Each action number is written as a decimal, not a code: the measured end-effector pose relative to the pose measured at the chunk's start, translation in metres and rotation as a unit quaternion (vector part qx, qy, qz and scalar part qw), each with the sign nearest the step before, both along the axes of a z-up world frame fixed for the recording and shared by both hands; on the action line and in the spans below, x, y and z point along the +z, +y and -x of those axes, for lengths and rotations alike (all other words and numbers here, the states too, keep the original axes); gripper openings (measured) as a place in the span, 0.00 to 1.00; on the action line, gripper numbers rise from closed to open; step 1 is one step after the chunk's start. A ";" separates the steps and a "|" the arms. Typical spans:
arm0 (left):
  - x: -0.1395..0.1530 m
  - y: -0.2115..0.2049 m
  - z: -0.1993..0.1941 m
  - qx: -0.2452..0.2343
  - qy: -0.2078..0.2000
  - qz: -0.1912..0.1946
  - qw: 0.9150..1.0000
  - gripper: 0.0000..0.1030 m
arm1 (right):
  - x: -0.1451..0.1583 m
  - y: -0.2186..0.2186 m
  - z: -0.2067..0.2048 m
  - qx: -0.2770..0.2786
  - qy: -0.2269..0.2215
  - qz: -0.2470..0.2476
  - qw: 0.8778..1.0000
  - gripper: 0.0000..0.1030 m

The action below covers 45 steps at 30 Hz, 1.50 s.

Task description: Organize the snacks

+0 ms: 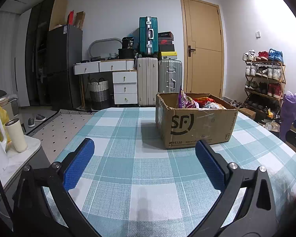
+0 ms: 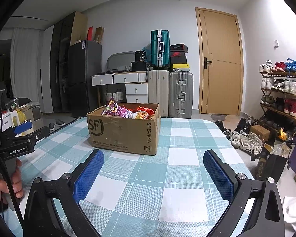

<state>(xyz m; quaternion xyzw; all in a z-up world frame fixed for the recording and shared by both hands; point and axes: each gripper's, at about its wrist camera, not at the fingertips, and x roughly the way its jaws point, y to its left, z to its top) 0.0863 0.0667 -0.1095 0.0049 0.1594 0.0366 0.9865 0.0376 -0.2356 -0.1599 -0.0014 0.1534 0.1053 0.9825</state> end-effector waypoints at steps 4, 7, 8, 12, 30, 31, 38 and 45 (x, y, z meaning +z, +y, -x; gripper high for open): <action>0.000 0.000 0.001 0.000 0.000 0.000 1.000 0.99 | 0.000 0.000 0.000 0.000 0.000 0.000 1.000 1.00; 0.000 0.000 0.001 0.000 0.000 0.000 1.000 0.99 | -0.001 0.001 0.000 0.001 0.000 0.000 1.000 1.00; 0.000 0.000 0.001 0.000 0.000 0.000 1.000 0.99 | -0.001 0.002 -0.001 0.001 0.000 0.000 1.000 1.00; 0.000 0.000 0.001 0.000 0.000 0.000 1.000 0.99 | -0.001 0.001 0.000 0.001 0.001 0.000 1.000 1.00; 0.001 -0.001 0.001 -0.004 0.000 -0.001 1.000 0.99 | -0.003 0.006 -0.001 0.006 0.001 0.001 1.000 1.00; 0.001 -0.002 0.001 -0.005 0.000 -0.001 1.000 0.99 | -0.003 0.006 -0.001 0.005 0.001 0.000 1.000 1.00; 0.002 -0.003 0.003 -0.005 -0.001 -0.001 1.000 0.99 | -0.004 0.007 -0.001 0.006 0.002 0.000 1.000 1.00; 0.002 -0.003 0.004 -0.004 -0.001 -0.001 1.000 0.99 | -0.003 0.006 -0.001 0.006 0.001 0.000 1.000 1.00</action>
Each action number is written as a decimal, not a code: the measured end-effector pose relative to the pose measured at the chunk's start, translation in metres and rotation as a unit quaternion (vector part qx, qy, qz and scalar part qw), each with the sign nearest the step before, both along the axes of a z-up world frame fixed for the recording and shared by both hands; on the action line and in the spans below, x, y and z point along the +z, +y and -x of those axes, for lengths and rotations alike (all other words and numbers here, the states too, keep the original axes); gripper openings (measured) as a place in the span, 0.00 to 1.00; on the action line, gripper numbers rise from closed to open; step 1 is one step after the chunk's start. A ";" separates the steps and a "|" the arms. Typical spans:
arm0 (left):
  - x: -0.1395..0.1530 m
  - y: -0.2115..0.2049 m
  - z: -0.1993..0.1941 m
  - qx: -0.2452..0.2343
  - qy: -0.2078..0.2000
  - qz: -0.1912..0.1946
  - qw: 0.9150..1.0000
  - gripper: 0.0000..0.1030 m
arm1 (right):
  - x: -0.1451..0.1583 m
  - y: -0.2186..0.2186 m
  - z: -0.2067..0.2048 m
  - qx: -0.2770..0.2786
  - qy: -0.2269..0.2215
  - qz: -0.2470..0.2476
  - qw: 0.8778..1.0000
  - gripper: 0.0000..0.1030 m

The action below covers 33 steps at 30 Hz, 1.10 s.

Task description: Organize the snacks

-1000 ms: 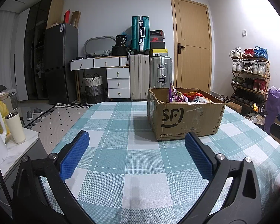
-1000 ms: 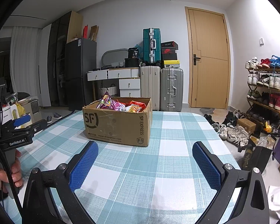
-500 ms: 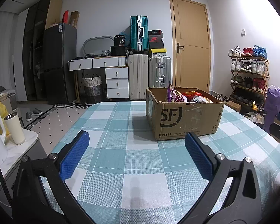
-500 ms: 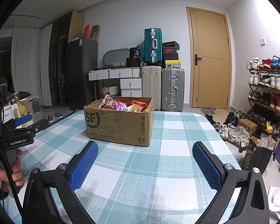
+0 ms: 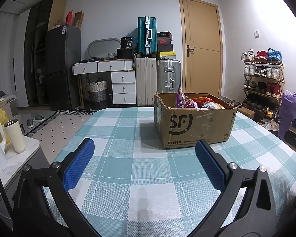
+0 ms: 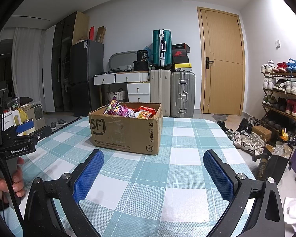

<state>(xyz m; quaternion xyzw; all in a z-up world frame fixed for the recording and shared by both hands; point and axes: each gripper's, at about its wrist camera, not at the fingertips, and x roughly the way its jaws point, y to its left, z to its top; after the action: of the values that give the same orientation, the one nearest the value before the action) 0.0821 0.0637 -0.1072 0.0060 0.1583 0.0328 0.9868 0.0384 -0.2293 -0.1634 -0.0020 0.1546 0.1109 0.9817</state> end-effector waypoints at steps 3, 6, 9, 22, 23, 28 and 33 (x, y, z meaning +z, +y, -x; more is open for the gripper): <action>0.000 -0.001 0.000 0.004 0.000 0.001 1.000 0.99 | 0.000 0.000 0.000 0.000 0.000 0.000 1.000 1.00; 0.001 -0.001 0.000 0.005 -0.001 0.002 1.000 0.99 | 0.000 -0.001 0.000 0.000 0.000 0.000 1.000 1.00; 0.000 -0.001 0.000 0.006 -0.001 0.002 1.000 0.99 | 0.000 -0.001 0.000 0.000 0.000 0.000 1.000 1.00; 0.001 0.000 0.000 0.007 -0.001 0.003 1.000 0.99 | 0.000 -0.001 0.000 0.000 0.000 0.000 1.000 1.00; 0.001 0.000 0.000 0.007 -0.001 0.004 1.000 0.99 | 0.000 0.000 0.000 0.000 0.000 0.000 1.000 1.00; 0.001 -0.001 0.000 0.007 -0.002 0.004 1.000 0.99 | 0.000 -0.001 0.000 0.000 0.000 0.000 1.000 1.00; 0.001 0.000 0.000 0.007 -0.002 0.004 1.000 0.99 | 0.000 -0.001 0.000 0.000 0.000 0.000 1.000 1.00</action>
<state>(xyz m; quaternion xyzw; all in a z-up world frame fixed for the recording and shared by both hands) 0.0820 0.0633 -0.1065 0.0008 0.1567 0.0390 0.9869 0.0384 -0.2304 -0.1631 -0.0018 0.1548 0.1107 0.9817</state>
